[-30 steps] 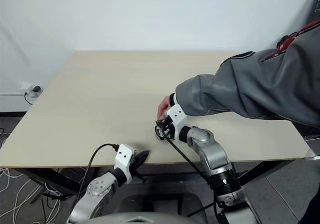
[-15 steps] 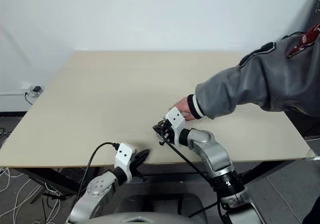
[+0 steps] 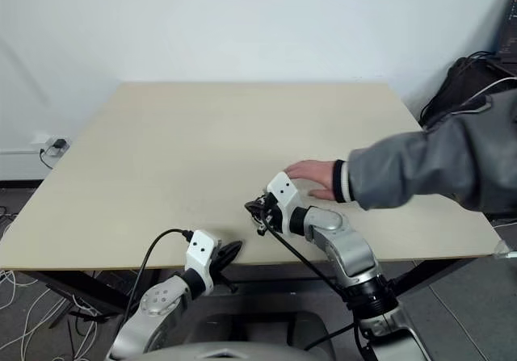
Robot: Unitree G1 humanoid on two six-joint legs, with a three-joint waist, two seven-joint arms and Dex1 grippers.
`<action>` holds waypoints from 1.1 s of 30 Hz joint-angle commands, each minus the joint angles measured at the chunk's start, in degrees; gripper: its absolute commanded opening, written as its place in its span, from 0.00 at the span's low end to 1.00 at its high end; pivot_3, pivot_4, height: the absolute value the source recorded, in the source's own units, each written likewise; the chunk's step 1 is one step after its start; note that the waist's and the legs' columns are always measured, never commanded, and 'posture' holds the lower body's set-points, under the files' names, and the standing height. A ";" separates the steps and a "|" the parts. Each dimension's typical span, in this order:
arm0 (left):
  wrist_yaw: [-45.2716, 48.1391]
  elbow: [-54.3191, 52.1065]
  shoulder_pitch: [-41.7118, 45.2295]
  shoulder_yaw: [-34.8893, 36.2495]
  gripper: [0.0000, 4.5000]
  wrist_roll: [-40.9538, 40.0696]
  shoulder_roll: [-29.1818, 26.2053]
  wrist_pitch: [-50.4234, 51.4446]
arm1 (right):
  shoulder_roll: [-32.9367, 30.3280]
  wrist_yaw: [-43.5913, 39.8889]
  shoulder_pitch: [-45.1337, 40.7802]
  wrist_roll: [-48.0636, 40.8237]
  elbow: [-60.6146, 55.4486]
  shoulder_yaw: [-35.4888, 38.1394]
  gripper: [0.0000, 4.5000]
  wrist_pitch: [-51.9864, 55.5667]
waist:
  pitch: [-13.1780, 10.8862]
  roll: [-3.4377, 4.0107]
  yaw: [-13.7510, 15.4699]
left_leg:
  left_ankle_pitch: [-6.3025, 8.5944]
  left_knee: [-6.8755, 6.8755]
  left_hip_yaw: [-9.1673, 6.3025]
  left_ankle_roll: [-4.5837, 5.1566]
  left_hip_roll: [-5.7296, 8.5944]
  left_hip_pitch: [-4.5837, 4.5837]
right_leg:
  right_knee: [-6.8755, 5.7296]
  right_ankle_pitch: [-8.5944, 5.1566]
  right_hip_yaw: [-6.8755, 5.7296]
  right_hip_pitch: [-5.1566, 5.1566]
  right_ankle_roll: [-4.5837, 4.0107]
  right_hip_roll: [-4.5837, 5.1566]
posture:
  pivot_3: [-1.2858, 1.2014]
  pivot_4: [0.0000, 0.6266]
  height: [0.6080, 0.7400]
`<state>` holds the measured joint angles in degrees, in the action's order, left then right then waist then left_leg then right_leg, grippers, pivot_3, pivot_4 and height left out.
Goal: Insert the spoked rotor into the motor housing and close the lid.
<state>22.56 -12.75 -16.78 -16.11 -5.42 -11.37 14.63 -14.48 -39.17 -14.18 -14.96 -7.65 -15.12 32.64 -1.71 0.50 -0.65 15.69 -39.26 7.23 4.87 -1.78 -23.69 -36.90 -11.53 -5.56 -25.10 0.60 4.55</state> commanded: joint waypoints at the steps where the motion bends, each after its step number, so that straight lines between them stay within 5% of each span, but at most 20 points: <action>1: 0.03 -2.35 0.64 -0.06 0.00 -0.36 0.20 -0.52 | 4.16 5.43 -1.26 -2.44 -2.11 6.45 0.01 -4.06 | 0.00 0.01 0.00 | 0.00 0.00 0.00 0.00 0.00 0.00 | -0.01 0.00 0.00 0.00 0.00 0.00 | 0.52 0.00 1.00; 11: 0.32 -1.28 0.61 0.05 0.00 -0.39 0.07 -1.23 | 7.80 22.51 -3.91 2.60 3.88 15.98 0.01 -7.58 | 0.01 0.03 -0.01 | -0.01 0.02 0.05 -0.03 0.01 -0.01 | -0.01 0.01 0.03 -0.02 0.00 0.00 | 0.52 0.00 1.00; 24: 0.42 -1.23 0.02 -0.07 0.00 -0.32 -0.11 -1.42 | -2.62 20.85 3.60 8.82 -2.63 8.98 0.01 6.32 | 0.14 0.24 -0.10 | -0.01 0.02 0.09 -0.02 0.00 0.01 | -0.02 0.00 0.07 -0.02 0.00 0.01 | 0.52 0.00 1.00; 33: 1.02 0.58 0.66 0.12 0.00 -0.28 -0.16 -2.28 | -0.94 18.73 4.02 6.95 -5.93 7.93 0.01 6.53 | 0.15 0.26 -0.08 | 0.00 0.02 0.05 0.00 -0.01 0.03 | -0.01 -0.01 0.03 0.00 0.01 -0.03 | 0.52 0.00 1.00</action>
<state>23.15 -11.80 -16.85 -16.17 -5.47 -11.51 14.12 -15.92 -19.78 -9.18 -7.13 -11.25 -7.04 40.22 -1.56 0.76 -0.73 15.69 -39.24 7.28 4.87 -1.79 -23.67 -36.90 -11.54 -5.53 -25.10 0.61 4.52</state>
